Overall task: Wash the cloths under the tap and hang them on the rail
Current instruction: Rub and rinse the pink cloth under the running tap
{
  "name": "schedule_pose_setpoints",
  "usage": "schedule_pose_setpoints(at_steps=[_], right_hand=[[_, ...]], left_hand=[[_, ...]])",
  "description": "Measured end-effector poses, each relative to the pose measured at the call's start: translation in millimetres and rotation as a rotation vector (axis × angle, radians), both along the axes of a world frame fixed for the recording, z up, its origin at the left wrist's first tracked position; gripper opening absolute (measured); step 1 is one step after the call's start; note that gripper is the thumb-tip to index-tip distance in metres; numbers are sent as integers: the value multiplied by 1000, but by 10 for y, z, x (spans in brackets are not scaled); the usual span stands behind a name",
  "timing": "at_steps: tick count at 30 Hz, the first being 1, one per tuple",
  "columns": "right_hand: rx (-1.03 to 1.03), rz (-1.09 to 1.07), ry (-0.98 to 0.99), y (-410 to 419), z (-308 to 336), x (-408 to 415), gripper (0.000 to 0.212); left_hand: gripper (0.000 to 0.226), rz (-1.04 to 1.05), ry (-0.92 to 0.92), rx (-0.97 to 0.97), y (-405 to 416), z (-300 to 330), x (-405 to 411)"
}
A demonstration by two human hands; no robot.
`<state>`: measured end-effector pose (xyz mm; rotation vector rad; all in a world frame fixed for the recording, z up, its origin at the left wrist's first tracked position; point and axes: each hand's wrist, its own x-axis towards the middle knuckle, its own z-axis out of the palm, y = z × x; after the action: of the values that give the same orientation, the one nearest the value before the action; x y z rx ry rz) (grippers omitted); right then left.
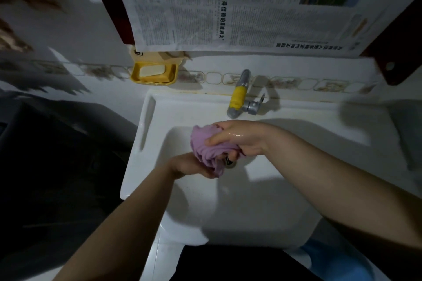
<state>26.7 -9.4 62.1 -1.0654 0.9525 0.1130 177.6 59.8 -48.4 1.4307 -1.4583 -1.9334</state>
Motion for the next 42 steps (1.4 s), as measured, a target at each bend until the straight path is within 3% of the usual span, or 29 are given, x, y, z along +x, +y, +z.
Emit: schedule_pose_setpoints(at_steps=[3, 5, 7, 13, 17, 20, 22, 24, 26, 28, 29, 30, 32, 34, 36, 37, 39, 42], right_hand=[[-152, -55, 3, -43, 149, 79, 14], [-382, -87, 79, -113, 275, 100, 6], [-590, -29, 185, -171, 348, 127, 15], [-907, 147, 411, -117, 51, 304, 27], [-1026, 43, 413, -40, -246, 419, 7], [-1119, 11, 279, 181, -461, 468, 23], [-1228, 160, 147, 418, -553, 443, 30], [-1300, 371, 52, 640, -614, 384, 35], [-1226, 365, 8, 764, -579, 296, 44], [-1151, 113, -48, 740, -522, 167, 49], [-1246, 30, -29, 689, -522, 80, 51], [-1419, 68, 49, 610, -542, -6, 57], [-1793, 406, 281, 446, -626, -115, 82], [-1901, 617, 272, 361, -630, -82, 88], [-1915, 730, 143, 315, -641, -17, 75], [-1900, 761, 134, 316, -641, 16, 73], [-1778, 789, 315, 368, -594, 87, 70], [-1388, 837, 671, 443, -450, 200, 38]], left_hand=[[25, 124, 263, -41, 52, -48, -120], [28, 280, 270, -16, 83, -86, -142], [37, 402, 274, 63, 132, -129, -134], [38, 348, 404, 296, 476, -302, 121], [72, 515, 722, 461, 620, -316, 118], [94, 822, 1000, 519, 587, -138, -25], [98, 903, 1124, 508, 522, -46, -36], [85, 919, 1128, 503, 465, 6, 39], [55, 894, 1056, 520, 418, -6, 142], [28, 795, 952, 538, 399, 58, 234], [24, 743, 892, 545, 393, 94, 286], [29, 662, 850, 541, 392, 156, 329], [49, 419, 747, 538, 374, 285, 374], [47, 185, 545, 525, 323, 489, 319], [27, 71, 267, 474, 228, 613, 263], [21, 22, 141, 446, 175, 644, 258], [27, -118, -86, 352, 97, 659, 258], [54, -276, -613, -47, 98, 570, 194]])
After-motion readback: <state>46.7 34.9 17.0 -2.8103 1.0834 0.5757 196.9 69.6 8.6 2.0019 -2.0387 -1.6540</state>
